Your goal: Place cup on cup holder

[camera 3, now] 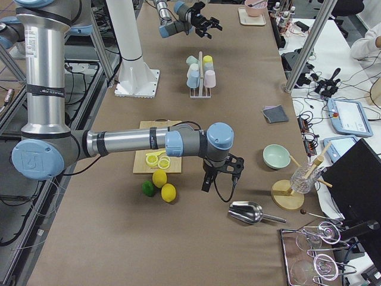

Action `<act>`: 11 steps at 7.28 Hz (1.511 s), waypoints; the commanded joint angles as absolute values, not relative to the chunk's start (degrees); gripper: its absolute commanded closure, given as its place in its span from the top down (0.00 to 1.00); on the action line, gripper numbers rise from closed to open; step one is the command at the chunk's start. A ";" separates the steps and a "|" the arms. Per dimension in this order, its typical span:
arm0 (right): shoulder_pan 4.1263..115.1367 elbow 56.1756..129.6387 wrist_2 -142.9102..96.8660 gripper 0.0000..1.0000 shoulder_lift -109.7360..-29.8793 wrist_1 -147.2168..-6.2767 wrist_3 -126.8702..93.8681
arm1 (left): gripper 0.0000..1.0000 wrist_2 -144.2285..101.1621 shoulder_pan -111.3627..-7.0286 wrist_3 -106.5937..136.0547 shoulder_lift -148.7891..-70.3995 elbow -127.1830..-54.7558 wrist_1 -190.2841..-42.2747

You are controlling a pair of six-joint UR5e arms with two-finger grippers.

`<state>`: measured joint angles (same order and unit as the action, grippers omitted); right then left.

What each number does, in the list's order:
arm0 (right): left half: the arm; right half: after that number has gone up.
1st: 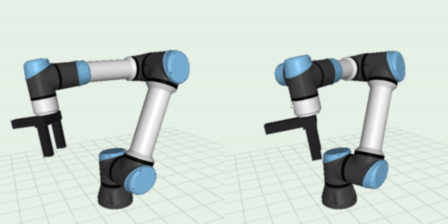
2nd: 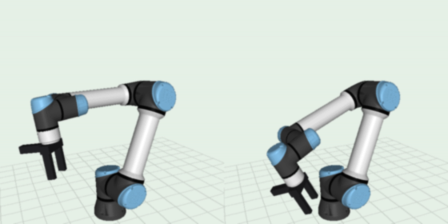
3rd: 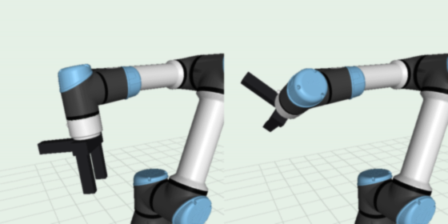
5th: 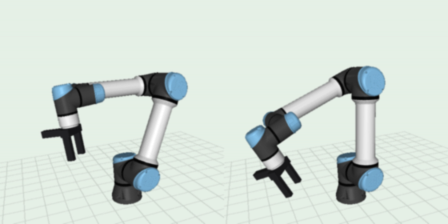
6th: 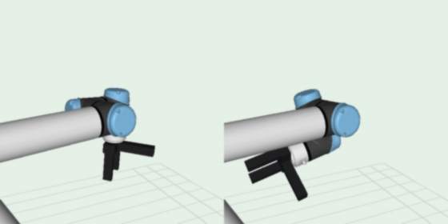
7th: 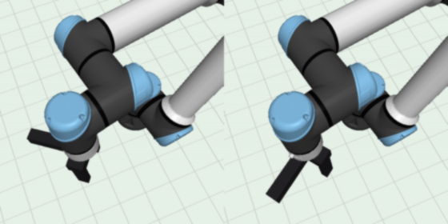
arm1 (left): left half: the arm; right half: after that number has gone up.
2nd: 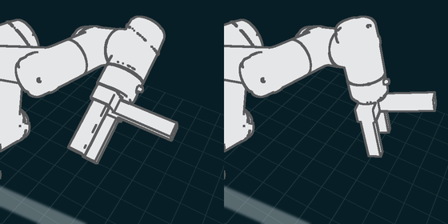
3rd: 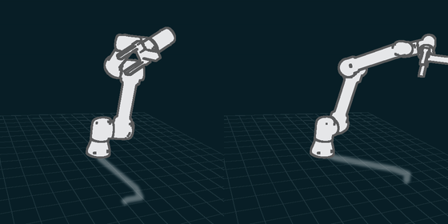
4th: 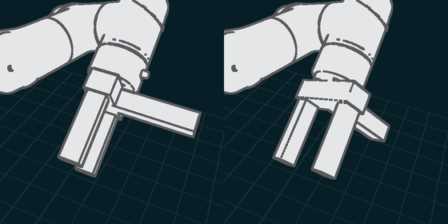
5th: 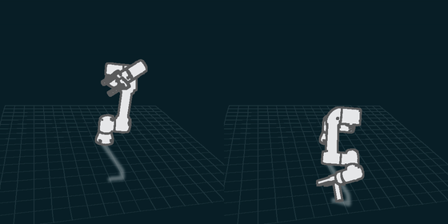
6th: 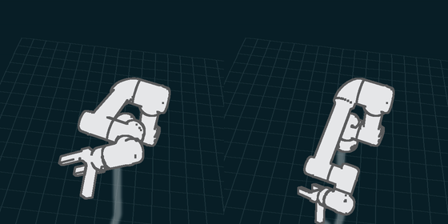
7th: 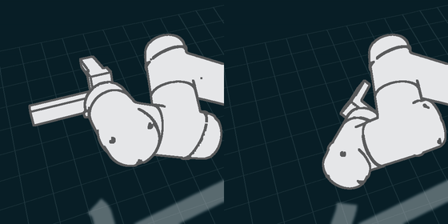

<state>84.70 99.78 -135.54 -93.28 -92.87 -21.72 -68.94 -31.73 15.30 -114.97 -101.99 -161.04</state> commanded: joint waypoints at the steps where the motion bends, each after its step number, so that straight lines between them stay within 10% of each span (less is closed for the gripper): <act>1: 84.64 99.84 -135.62 0.99 -94.04 -92.90 -20.13 | 0.98 -88.97 -53.89 18.01 -118.80 -99.34 -136.34; 5: 83.41 99.93 -135.70 0.99 -95.80 -92.99 -15.82 | 0.98 -90.70 -57.04 21.46 -119.10 -83.25 -119.69; 11: 83.41 99.93 -135.70 0.99 -95.80 -92.90 -15.91 | 0.98 -112.54 -63.53 11.95 -110.85 -82.71 -92.20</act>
<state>83.41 99.93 -135.70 -95.80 -92.96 -15.88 -106.90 -61.15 13.00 -113.87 -82.73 -93.44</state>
